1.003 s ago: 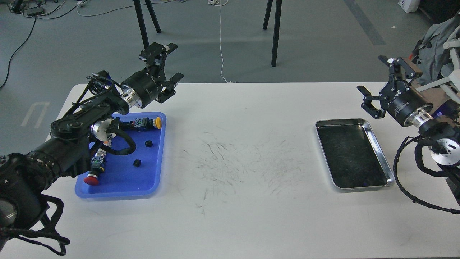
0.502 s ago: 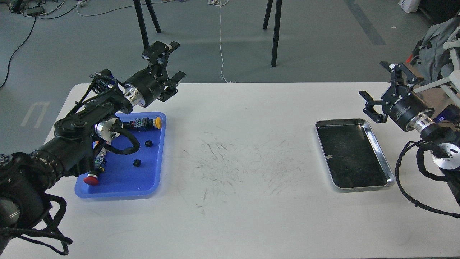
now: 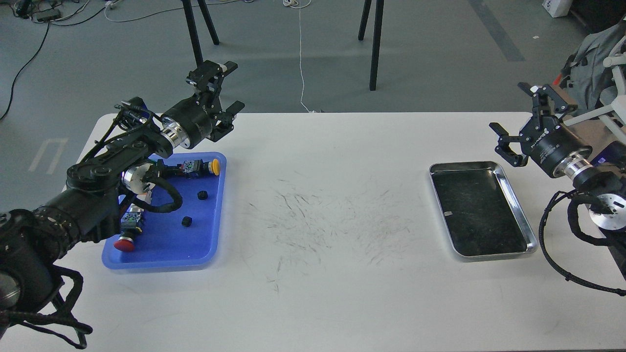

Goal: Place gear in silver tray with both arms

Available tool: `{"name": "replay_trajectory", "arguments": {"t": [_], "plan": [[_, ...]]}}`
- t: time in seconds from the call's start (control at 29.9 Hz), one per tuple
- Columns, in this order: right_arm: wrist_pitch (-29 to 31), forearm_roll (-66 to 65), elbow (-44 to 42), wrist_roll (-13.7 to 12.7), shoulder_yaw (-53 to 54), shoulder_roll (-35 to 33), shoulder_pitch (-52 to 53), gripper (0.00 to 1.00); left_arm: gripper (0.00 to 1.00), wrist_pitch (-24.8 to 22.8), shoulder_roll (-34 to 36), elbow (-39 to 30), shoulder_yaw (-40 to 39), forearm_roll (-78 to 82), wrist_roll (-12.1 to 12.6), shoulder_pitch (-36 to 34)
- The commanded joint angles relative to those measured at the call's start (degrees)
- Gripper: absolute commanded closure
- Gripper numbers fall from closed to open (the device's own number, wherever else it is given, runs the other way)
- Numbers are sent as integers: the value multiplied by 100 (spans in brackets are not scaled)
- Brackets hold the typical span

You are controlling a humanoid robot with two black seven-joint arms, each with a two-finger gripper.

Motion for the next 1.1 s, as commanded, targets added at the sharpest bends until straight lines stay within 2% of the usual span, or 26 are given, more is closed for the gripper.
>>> {"name": "replay_trajectory", "arguments": {"t": [0.0,0.27,0.64,1.07], "plan": [[0,0,-2,0,-1,9,-26,2,0,22,-13,87,2,-6,13,-1],[0,0,-2,0,8,-18,-43,2,0,-109,-4,157,28,12,-31,-1],[0,0,-19,0,16,-44,-52,2,0,-83,-48,157,28,3,-40,-1],[0,0,-19,0,16,-44,-61,2,0,-57,-66,157,37,135,-168,8]]}}
